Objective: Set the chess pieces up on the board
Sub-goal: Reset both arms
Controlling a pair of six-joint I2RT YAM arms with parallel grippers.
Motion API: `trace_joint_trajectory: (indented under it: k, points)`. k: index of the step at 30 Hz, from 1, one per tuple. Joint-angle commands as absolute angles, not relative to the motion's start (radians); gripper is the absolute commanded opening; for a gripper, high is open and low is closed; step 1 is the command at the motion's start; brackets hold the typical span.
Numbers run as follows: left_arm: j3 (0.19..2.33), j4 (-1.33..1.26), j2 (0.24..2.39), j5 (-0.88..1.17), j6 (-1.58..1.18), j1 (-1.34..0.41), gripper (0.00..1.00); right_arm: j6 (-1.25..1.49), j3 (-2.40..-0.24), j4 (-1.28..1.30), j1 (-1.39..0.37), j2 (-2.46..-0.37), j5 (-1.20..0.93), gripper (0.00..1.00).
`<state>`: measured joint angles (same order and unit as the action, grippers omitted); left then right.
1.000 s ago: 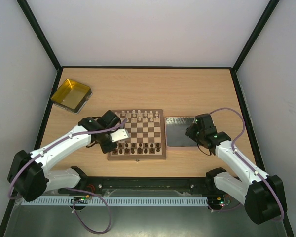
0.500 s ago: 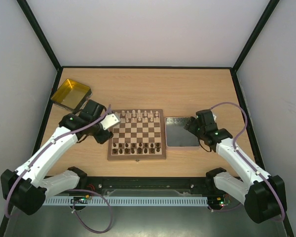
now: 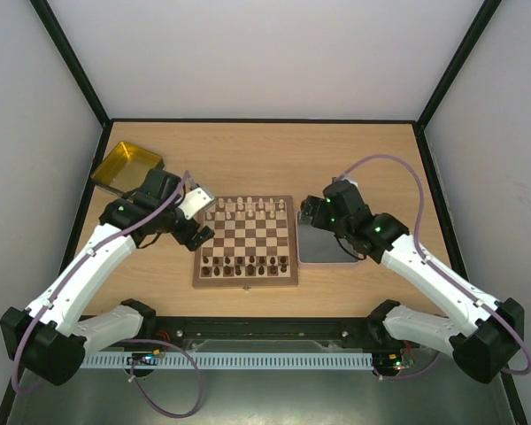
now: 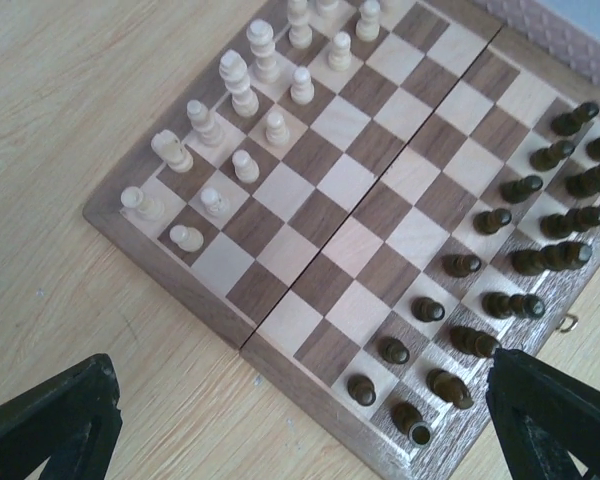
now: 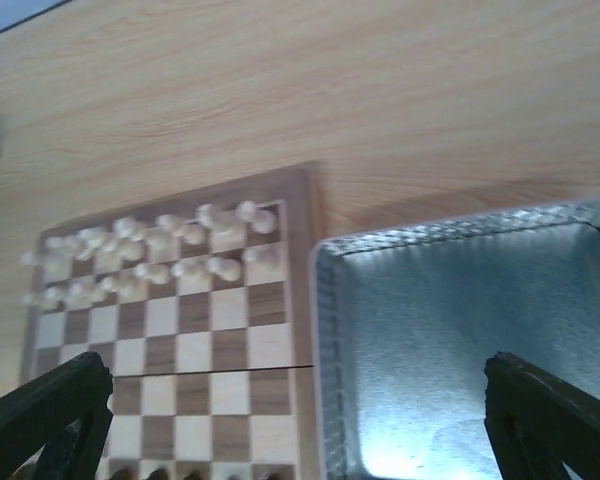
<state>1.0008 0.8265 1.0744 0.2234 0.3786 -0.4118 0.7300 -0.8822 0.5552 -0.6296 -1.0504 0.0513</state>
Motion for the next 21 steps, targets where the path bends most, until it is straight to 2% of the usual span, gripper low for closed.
trace_joint_trajectory:
  k: [1, 13, 21]
  points:
    - [1.038, 0.794, 1.081, 0.318, 0.337, -0.382, 1.00, 0.710, -0.979, 0.664, -0.759, -1.084, 0.134, 0.98]
    - [1.003, 0.799, 1.059, 0.441, 0.346, -0.319, 1.00, 0.834, -1.206, 0.839, -1.218, -1.232, 0.310, 0.98]
    - [1.011, 0.838, 1.023, 0.545, 0.395, -0.238, 1.00, 0.874, -1.098, 0.814, -1.229, -1.117, 0.244, 0.98]
